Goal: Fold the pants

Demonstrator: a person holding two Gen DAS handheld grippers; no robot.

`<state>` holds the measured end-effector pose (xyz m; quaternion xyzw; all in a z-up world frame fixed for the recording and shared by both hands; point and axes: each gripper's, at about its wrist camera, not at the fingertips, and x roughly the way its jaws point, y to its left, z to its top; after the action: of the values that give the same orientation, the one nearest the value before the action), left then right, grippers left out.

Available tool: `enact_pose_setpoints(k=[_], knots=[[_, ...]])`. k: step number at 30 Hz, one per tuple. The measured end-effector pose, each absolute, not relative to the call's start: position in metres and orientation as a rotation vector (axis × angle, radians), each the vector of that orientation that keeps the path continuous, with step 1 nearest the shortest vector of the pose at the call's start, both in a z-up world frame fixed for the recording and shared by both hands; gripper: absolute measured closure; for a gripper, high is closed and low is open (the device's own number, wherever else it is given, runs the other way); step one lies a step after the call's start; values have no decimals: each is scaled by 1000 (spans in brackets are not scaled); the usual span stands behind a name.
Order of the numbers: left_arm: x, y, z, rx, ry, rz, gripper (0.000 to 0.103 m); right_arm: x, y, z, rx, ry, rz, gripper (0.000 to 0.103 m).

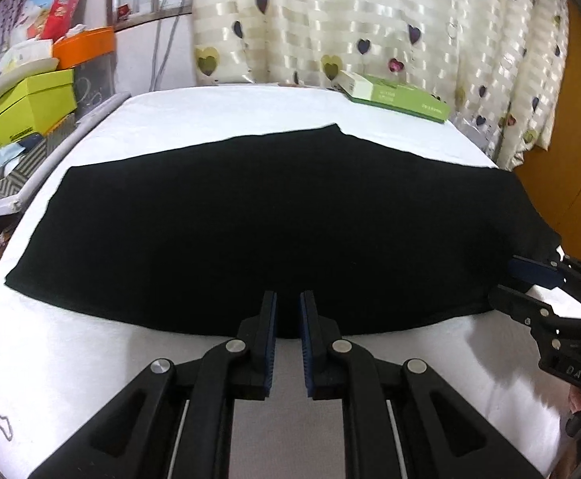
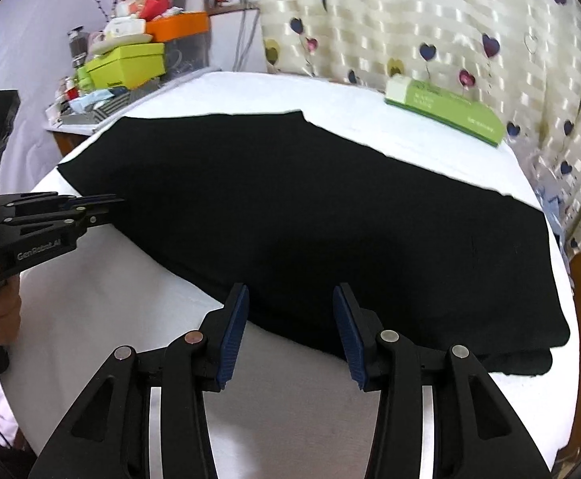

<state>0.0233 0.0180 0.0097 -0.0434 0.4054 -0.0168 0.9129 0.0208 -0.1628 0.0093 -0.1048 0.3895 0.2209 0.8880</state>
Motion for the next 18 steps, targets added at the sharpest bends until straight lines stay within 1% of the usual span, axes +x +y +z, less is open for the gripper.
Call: enact_pose_setpoints(k=[6, 9, 18], knots=[[25, 48, 12, -107, 818, 75, 90, 24, -140, 13, -234, 790, 502, 58], [27, 60, 5, -113, 845, 122, 90, 31, -131, 0, -264, 834, 499, 58], [21, 64, -1, -115, 825, 117, 89, 31, -131, -4, -271, 833, 498, 56]])
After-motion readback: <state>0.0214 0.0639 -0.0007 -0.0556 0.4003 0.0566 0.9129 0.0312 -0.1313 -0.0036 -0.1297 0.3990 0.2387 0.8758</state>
